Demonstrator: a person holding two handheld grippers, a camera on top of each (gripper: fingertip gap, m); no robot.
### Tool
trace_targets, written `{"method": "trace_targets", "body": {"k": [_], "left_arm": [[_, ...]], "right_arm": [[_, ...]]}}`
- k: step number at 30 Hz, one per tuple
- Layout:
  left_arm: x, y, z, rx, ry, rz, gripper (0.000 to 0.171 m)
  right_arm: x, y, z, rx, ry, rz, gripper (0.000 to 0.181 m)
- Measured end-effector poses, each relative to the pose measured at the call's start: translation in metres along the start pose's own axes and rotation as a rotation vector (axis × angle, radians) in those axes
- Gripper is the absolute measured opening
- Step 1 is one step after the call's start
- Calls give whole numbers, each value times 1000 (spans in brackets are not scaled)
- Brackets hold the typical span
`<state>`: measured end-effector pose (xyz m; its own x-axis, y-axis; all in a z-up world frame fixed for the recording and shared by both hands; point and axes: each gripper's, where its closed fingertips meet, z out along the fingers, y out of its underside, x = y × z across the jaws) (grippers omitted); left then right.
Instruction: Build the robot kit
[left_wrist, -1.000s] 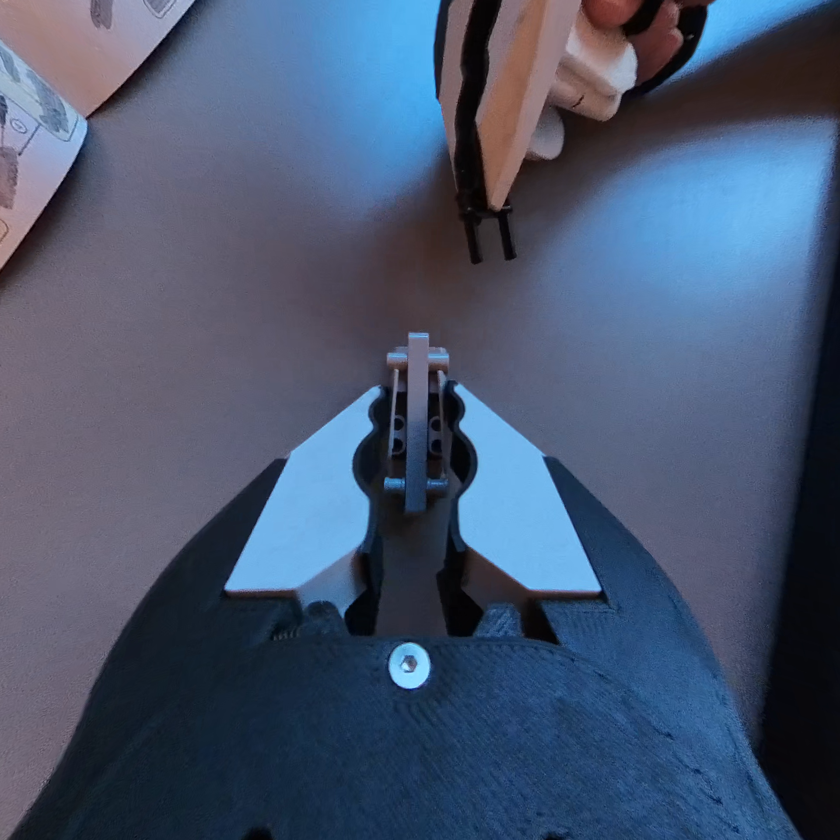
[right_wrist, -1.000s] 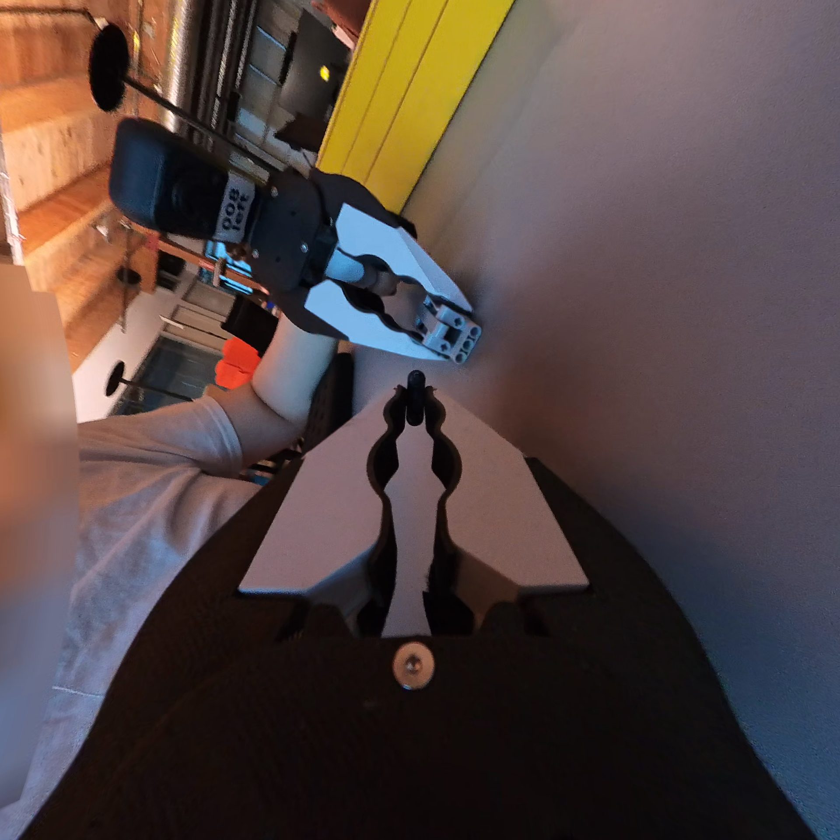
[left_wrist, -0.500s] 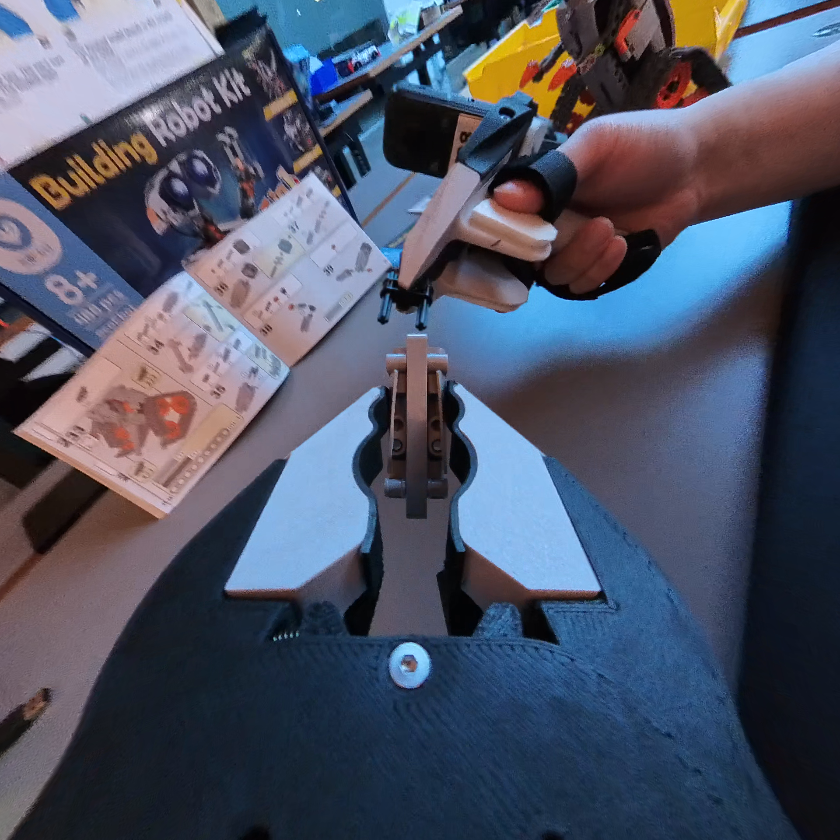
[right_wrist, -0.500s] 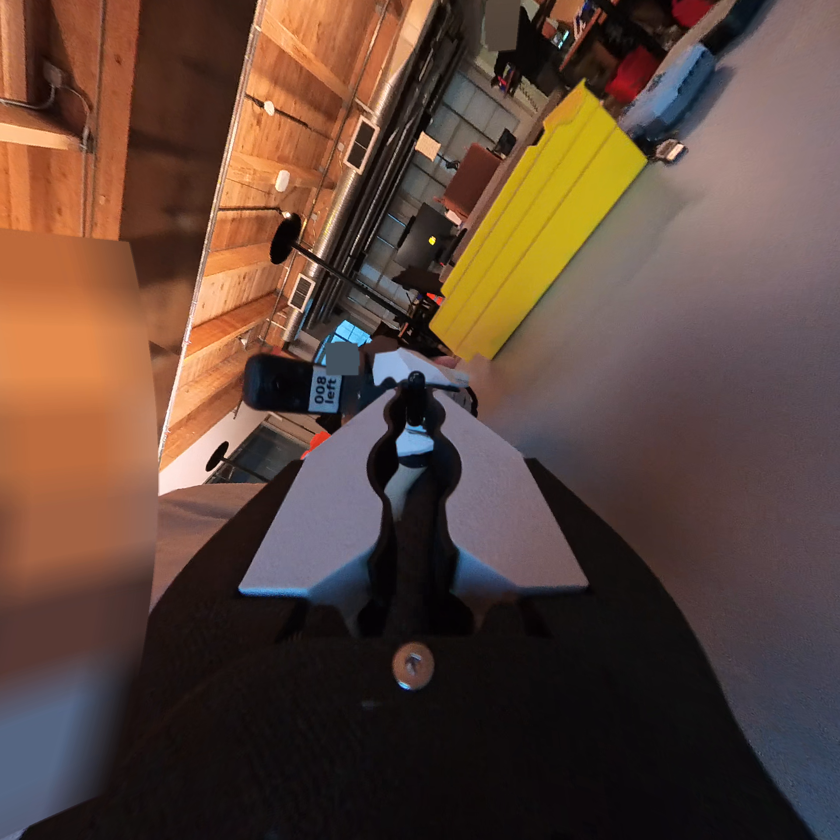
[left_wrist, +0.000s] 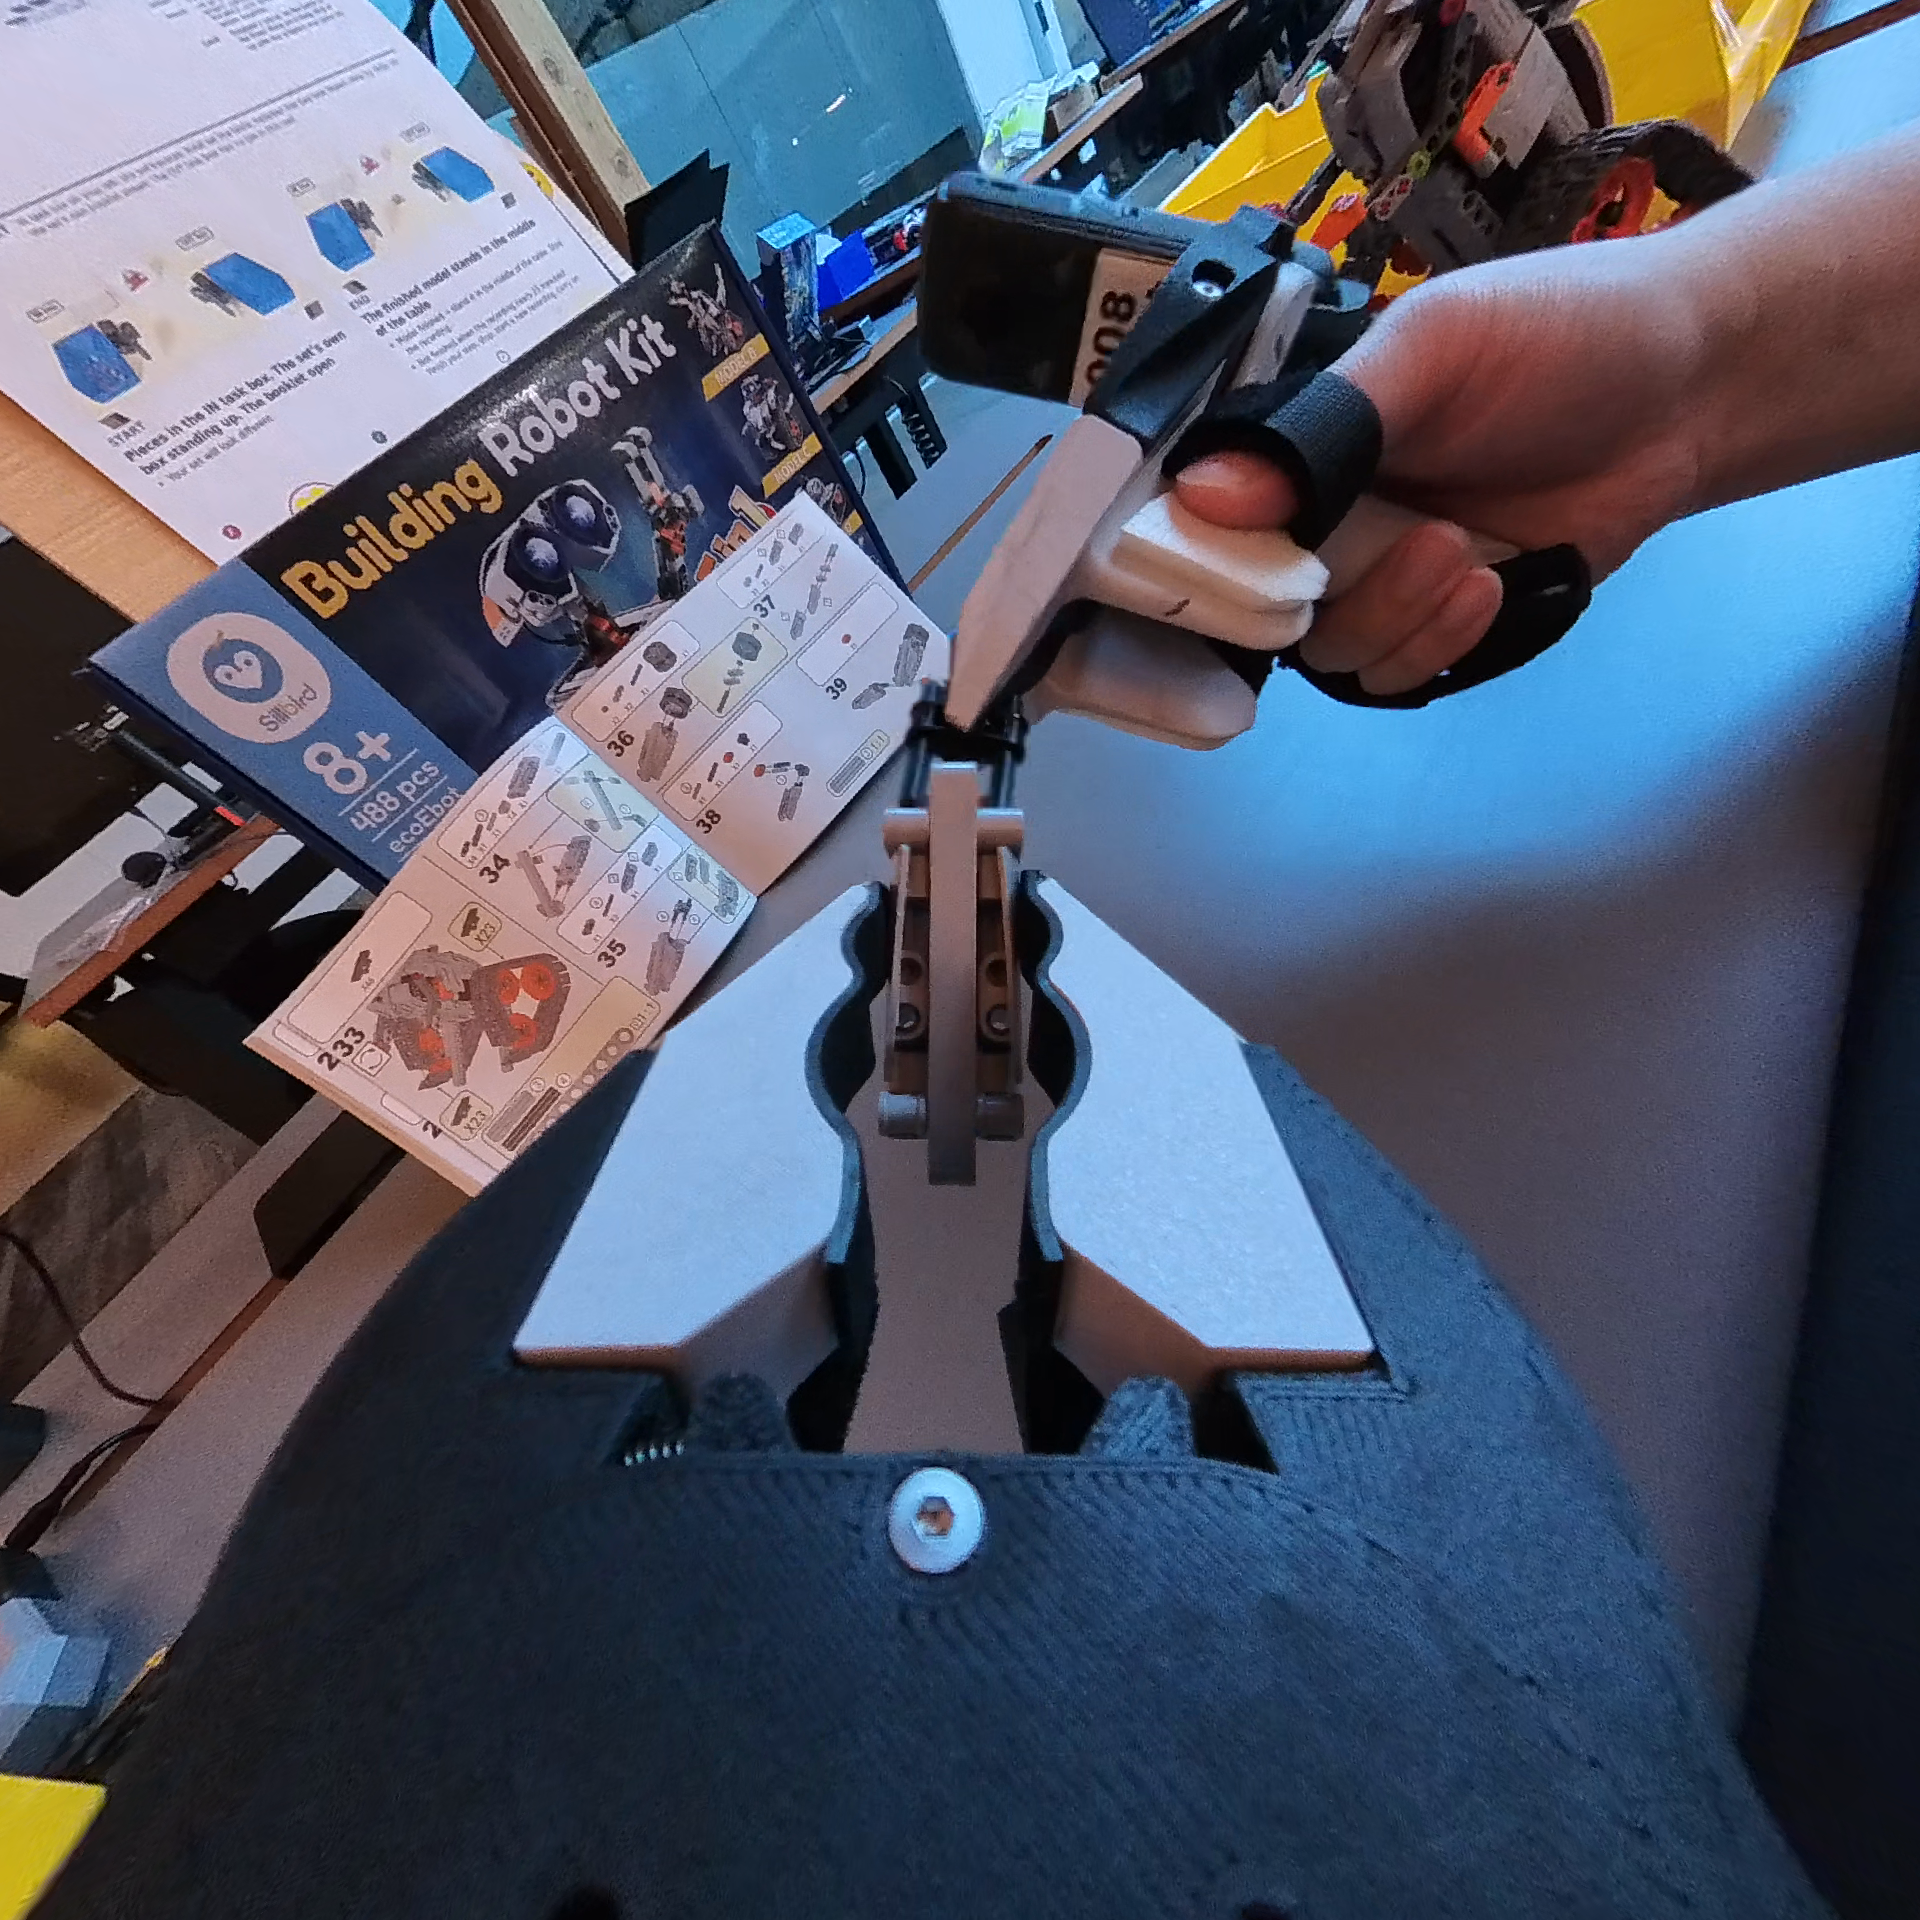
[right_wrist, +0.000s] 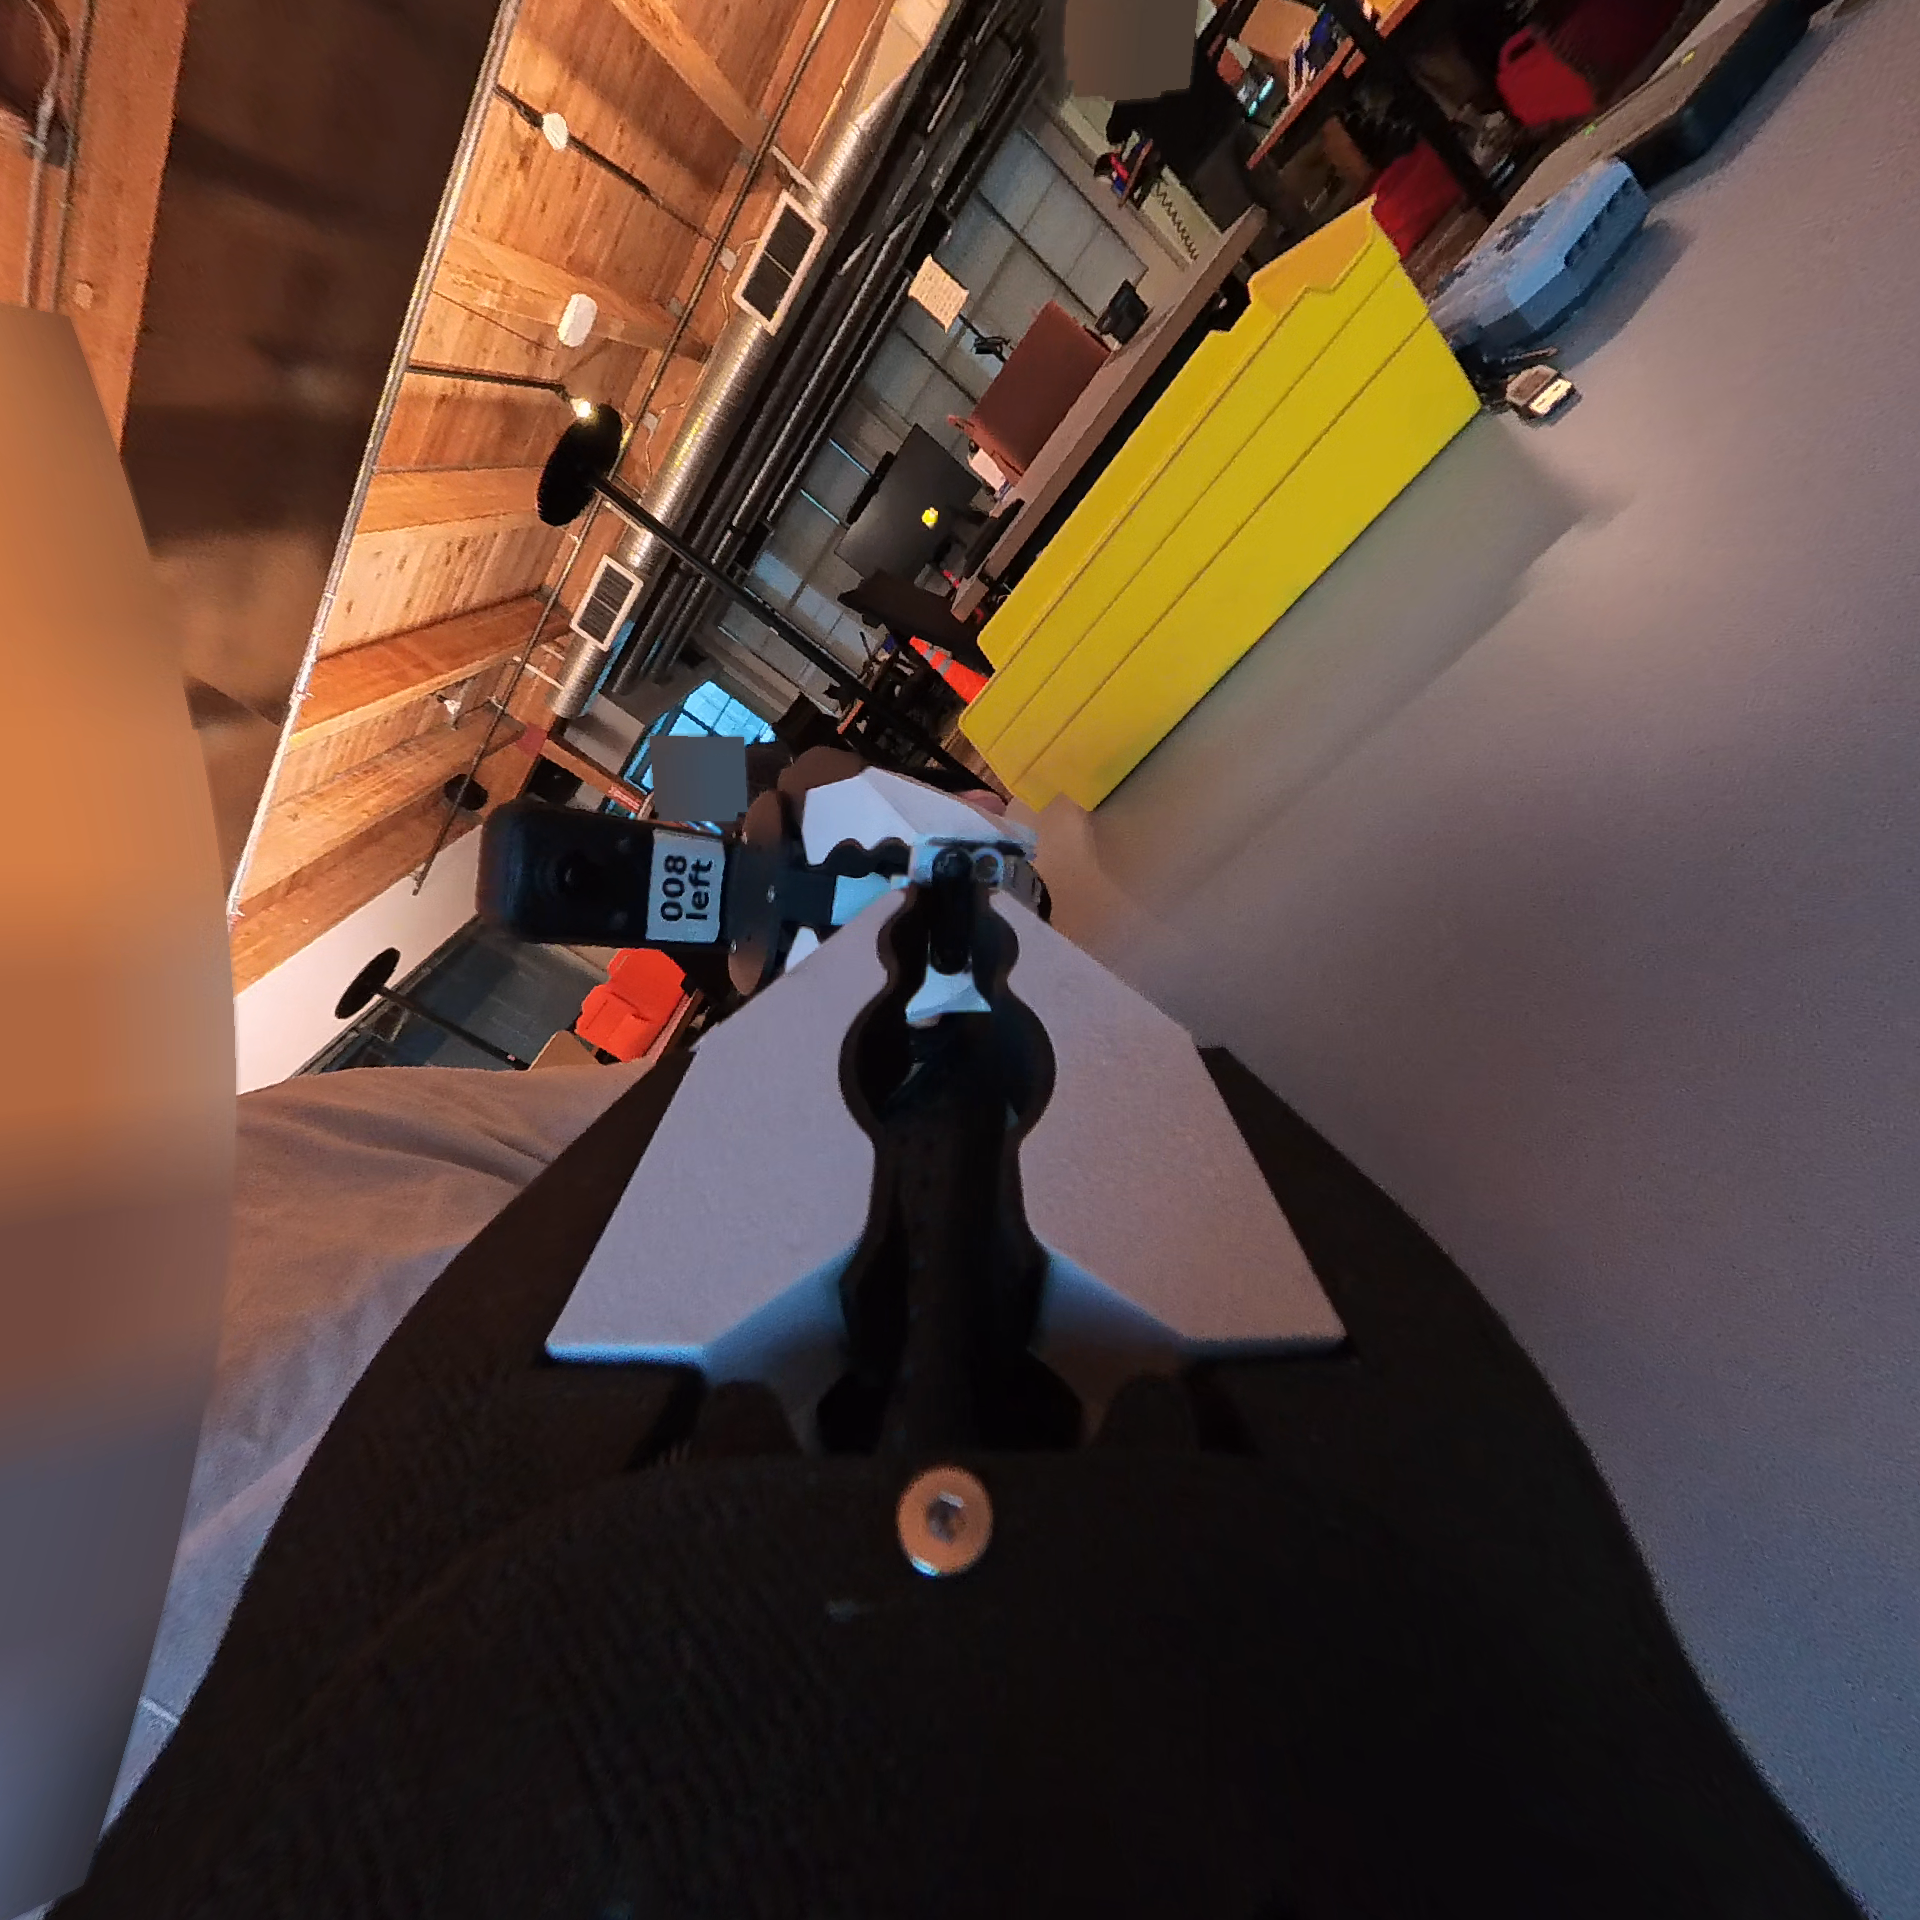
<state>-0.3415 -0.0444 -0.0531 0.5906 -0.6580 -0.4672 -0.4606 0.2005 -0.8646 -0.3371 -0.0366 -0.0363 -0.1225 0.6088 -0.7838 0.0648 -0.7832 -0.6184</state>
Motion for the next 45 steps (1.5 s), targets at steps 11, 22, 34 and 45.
{"method": "trace_targets", "body": {"k": [11, 22, 34, 45], "left_arm": [[4, 15, 4, -88, 1, 50, 23], [7, 19, 4, -119, -5, 115, 23], [9, 30, 7, -203, 1, 123, 22], [6, 35, 7, -235, 6, 54, 22]], "right_arm": [[14, 8, 1, -46, 100, -51, 7], [15, 14, 1, -111, 79, -139, 7], [24, 19, 2, -160, 163, -255, 7], [25, 19, 8, -125, 157, -216, 7]]}}
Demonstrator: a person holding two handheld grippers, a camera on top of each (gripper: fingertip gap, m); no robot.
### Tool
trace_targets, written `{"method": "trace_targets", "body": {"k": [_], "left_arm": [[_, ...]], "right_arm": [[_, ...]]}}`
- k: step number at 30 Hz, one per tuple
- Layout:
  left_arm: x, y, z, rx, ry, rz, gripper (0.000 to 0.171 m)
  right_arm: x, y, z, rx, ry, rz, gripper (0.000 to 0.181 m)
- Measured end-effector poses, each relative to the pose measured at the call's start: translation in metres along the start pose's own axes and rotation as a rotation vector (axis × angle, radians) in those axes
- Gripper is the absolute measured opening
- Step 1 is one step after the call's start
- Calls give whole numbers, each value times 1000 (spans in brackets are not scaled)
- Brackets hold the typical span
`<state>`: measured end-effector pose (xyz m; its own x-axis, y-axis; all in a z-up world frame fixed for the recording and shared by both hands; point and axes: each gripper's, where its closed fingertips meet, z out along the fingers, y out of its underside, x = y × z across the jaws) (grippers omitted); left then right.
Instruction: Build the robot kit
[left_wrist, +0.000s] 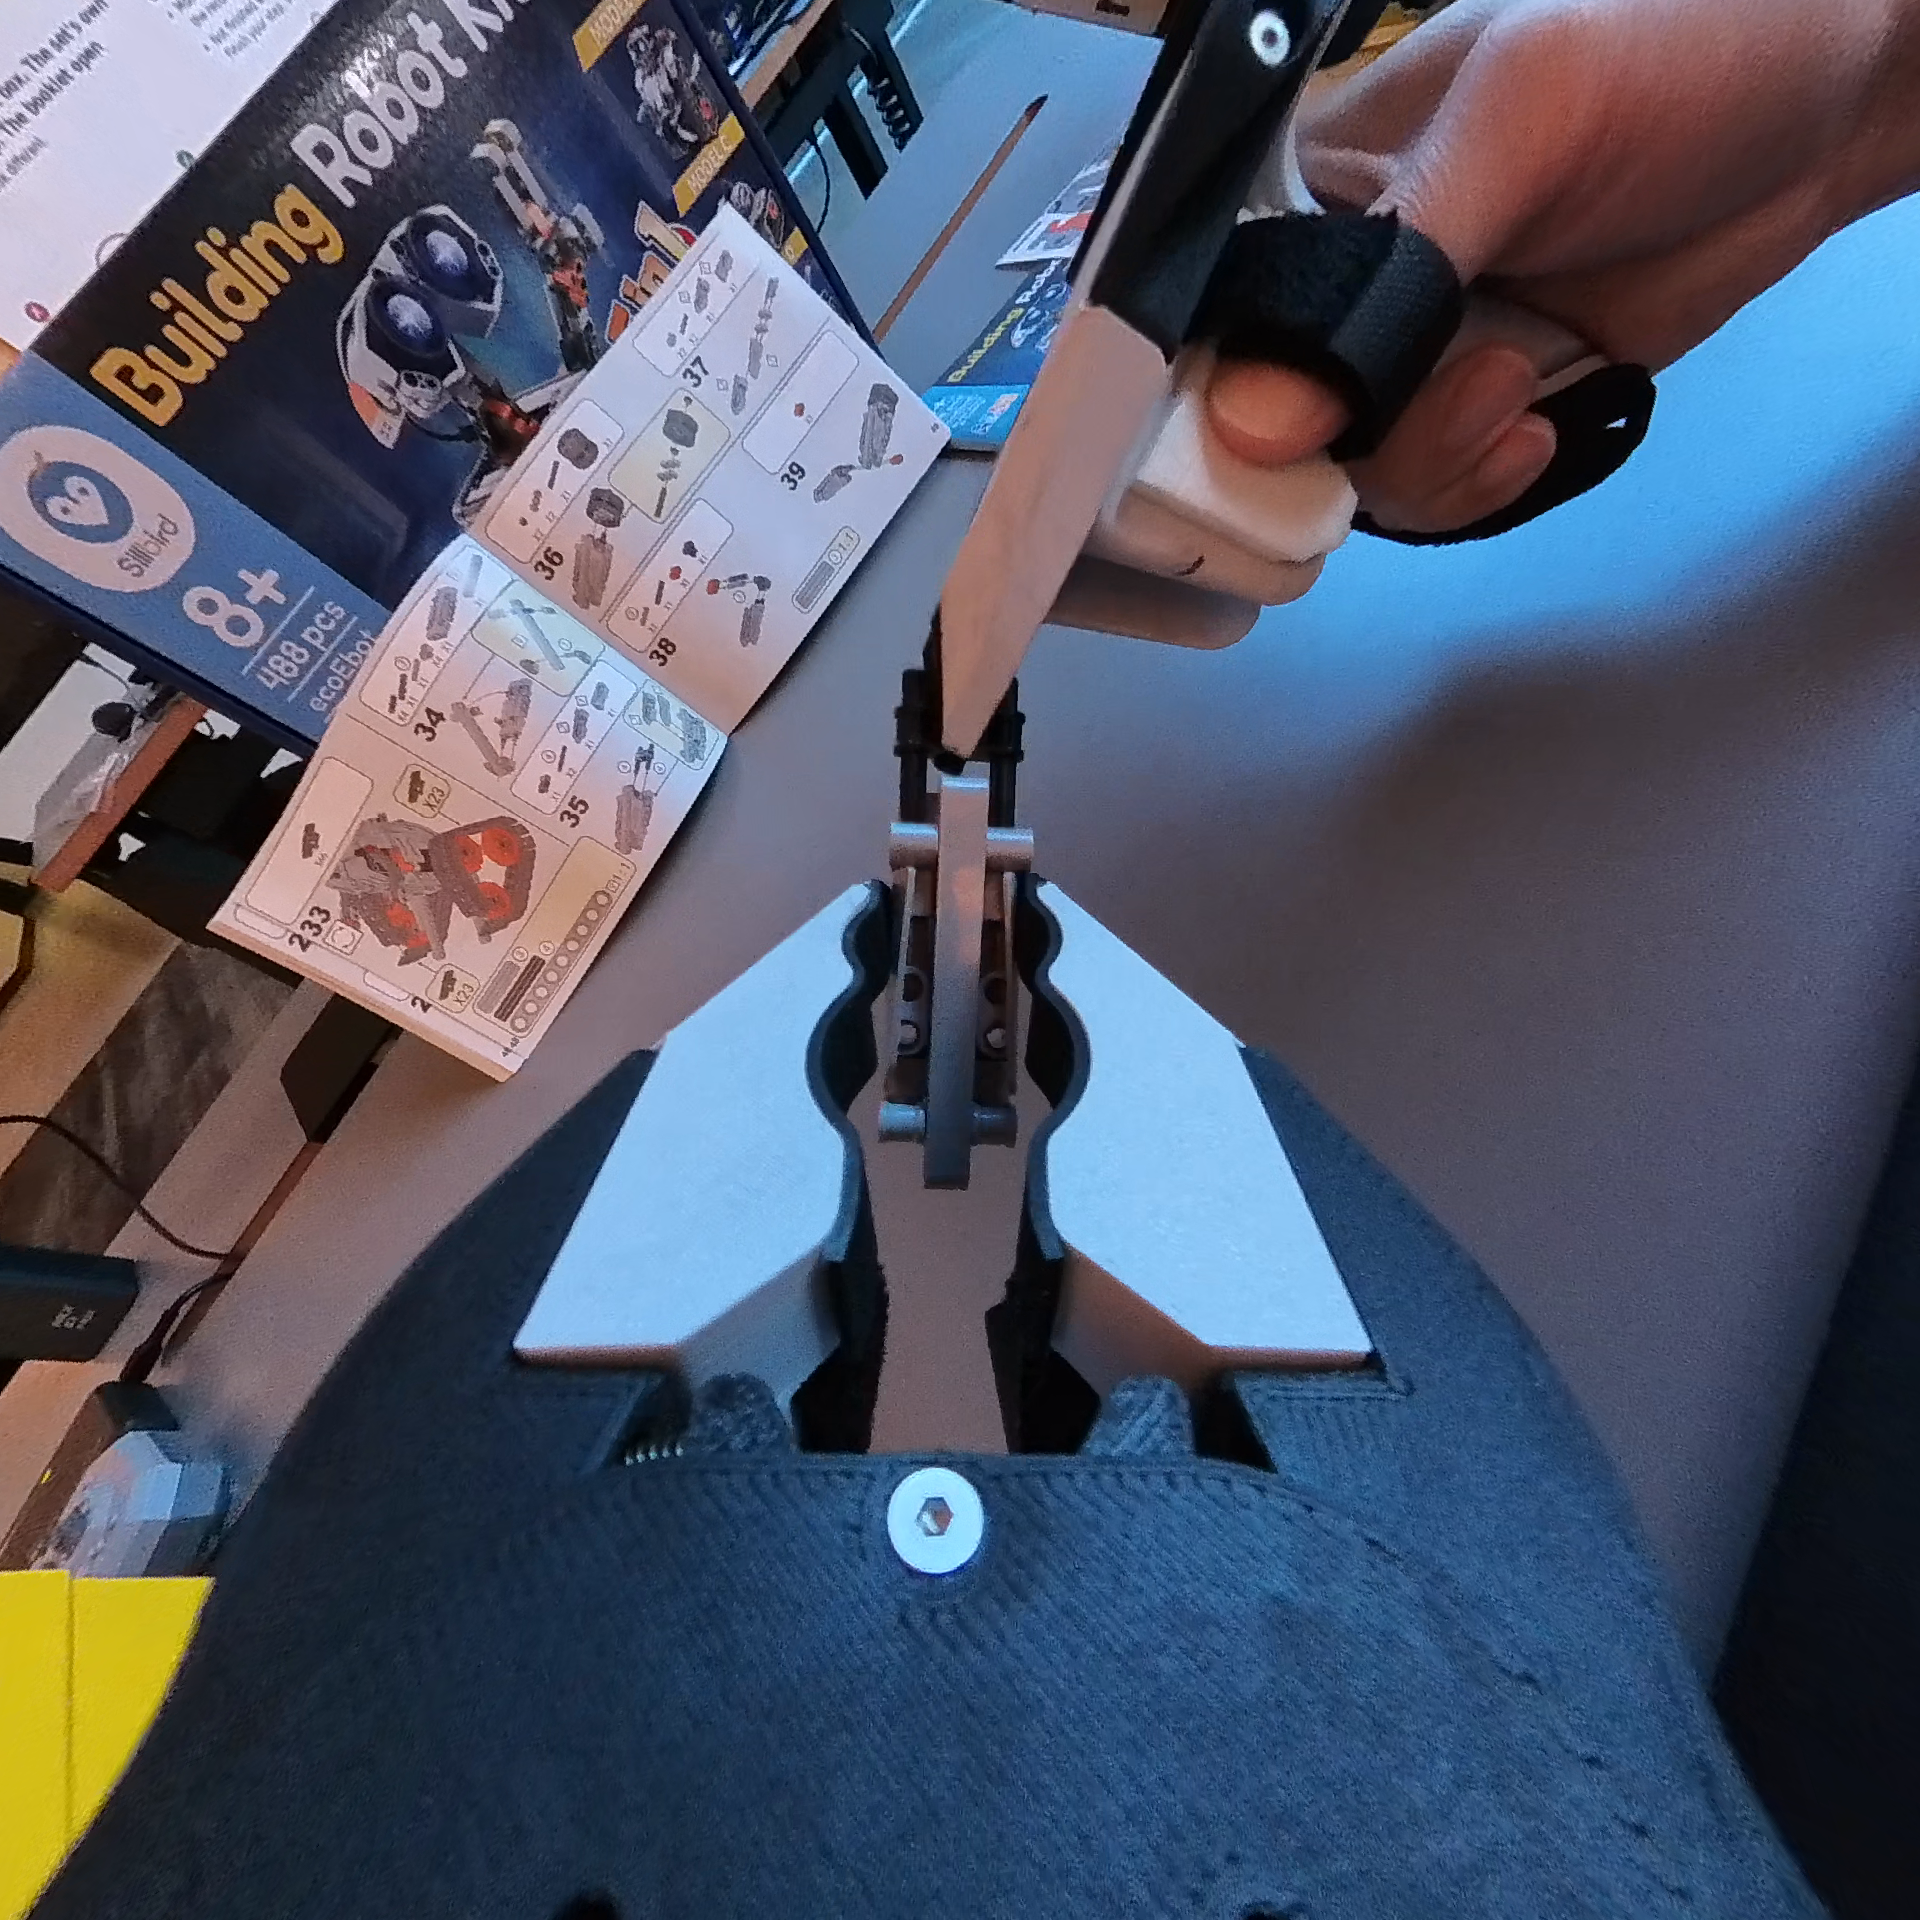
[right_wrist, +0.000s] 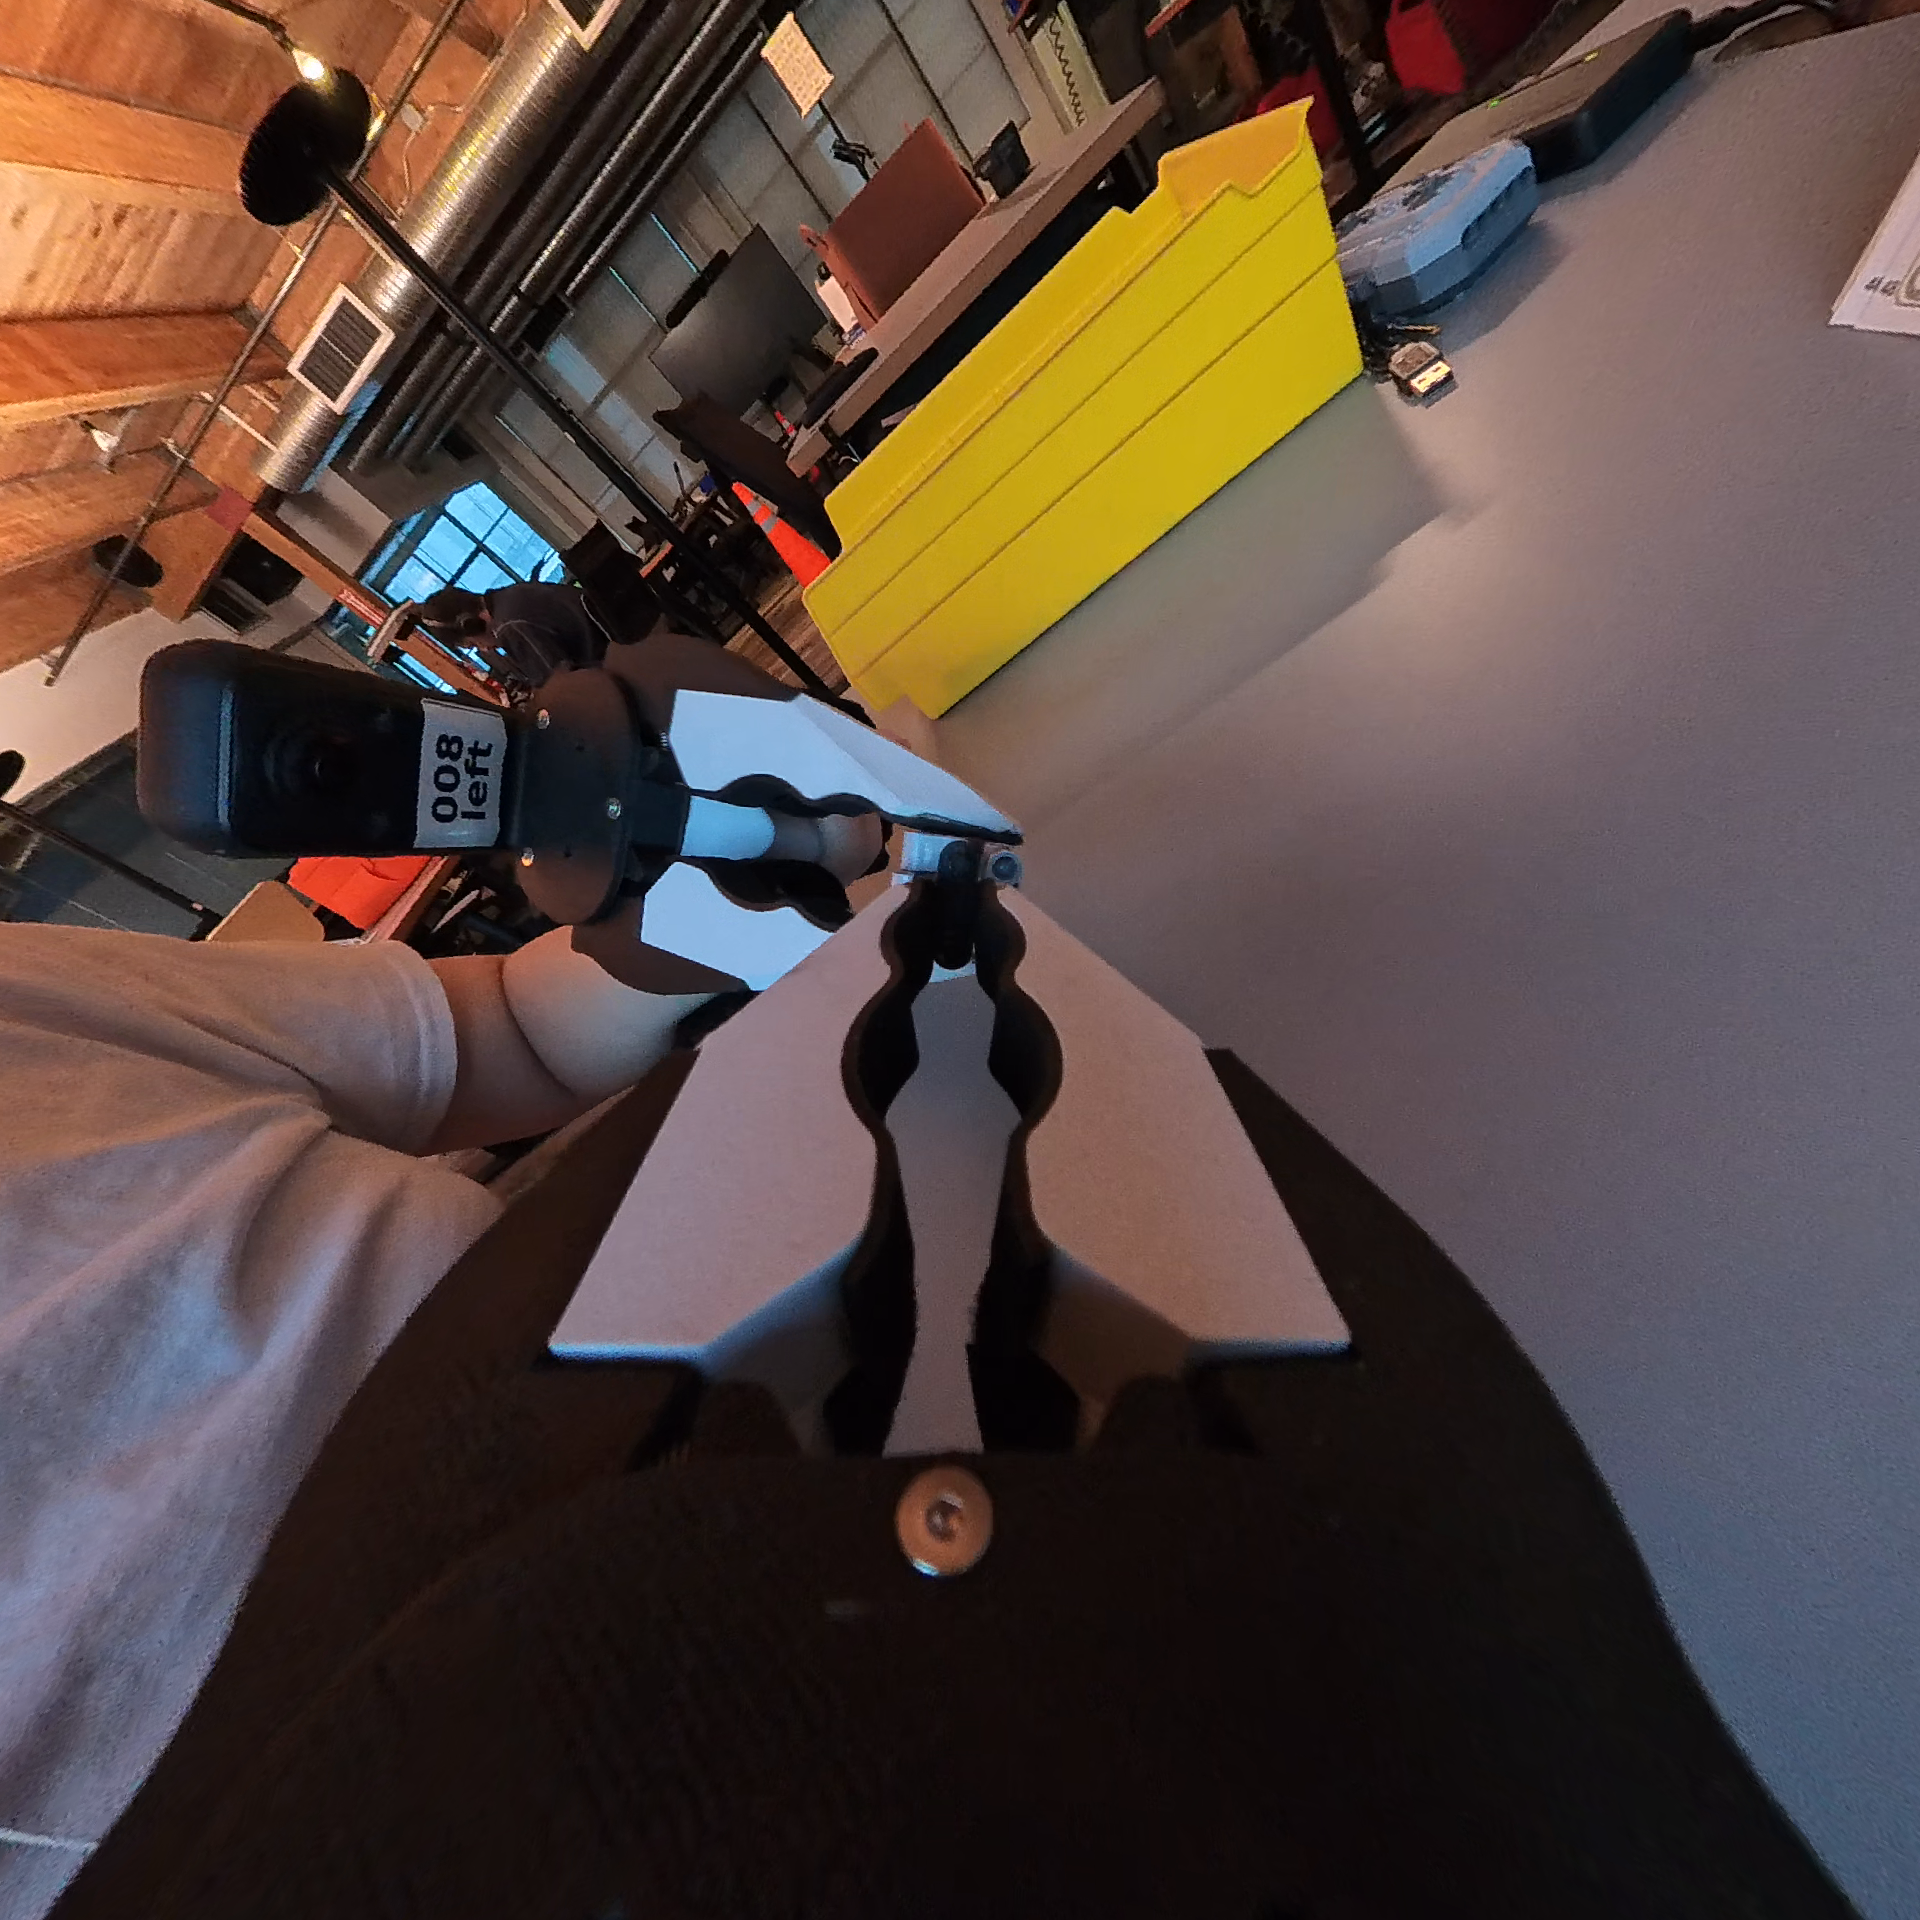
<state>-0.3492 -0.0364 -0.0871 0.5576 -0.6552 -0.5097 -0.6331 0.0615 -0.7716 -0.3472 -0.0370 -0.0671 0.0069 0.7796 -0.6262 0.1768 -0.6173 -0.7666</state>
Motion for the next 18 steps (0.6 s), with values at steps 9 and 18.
{"method": "trace_targets", "body": {"k": [9, 18], "left_arm": [[3, 5, 4, -43, 15, -20, 22], [-17, -9, 11, 50, 4, -249, 22]], "right_arm": [[6, 4, 2, -30, 39, -9, 7], [6, -25, -4, 95, 0, -138, 33]]}}
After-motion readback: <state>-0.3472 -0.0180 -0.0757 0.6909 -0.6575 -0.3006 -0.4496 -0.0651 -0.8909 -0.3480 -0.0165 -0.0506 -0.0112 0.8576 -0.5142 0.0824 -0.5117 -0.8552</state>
